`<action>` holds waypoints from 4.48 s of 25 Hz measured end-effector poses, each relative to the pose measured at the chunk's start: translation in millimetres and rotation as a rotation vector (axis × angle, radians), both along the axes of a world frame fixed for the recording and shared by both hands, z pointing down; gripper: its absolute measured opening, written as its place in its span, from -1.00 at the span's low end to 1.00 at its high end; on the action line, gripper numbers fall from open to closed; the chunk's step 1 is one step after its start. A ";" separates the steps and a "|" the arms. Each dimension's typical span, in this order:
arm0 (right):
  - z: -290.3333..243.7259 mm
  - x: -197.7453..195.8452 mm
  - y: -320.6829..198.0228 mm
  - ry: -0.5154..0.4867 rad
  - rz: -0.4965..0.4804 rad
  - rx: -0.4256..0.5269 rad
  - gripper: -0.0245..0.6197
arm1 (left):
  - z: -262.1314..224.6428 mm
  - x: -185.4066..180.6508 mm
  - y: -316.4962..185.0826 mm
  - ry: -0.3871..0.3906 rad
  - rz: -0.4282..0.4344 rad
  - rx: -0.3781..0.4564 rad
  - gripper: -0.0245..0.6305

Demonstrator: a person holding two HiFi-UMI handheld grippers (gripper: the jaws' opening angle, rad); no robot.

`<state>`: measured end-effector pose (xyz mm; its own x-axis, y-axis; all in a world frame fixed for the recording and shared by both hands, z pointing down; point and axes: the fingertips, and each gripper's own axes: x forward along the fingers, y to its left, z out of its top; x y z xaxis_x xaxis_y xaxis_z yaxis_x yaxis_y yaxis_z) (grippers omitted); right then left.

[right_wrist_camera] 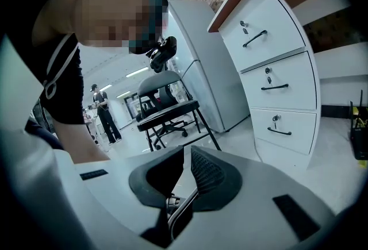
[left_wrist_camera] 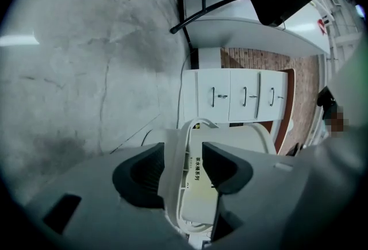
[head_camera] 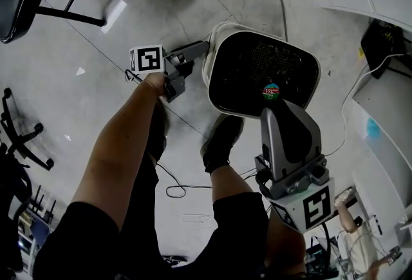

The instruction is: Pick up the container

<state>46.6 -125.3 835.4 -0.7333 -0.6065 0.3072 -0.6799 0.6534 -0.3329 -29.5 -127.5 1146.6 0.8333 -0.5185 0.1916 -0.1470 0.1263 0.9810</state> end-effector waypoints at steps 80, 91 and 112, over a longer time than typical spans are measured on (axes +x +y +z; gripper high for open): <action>-211.3 138.0 26.6 -0.014 0.295 -0.104 -0.91 | -313.9 109.7 20.5 -0.623 0.386 0.208 -0.89; -293.9 111.1 16.5 0.048 0.221 -0.011 -0.91 | -436.5 65.1 27.1 -0.658 0.373 0.279 -0.89; -486.9 84.2 22.7 0.125 0.135 0.094 -0.91 | -707.9 45.6 40.4 -0.594 0.334 0.327 -0.89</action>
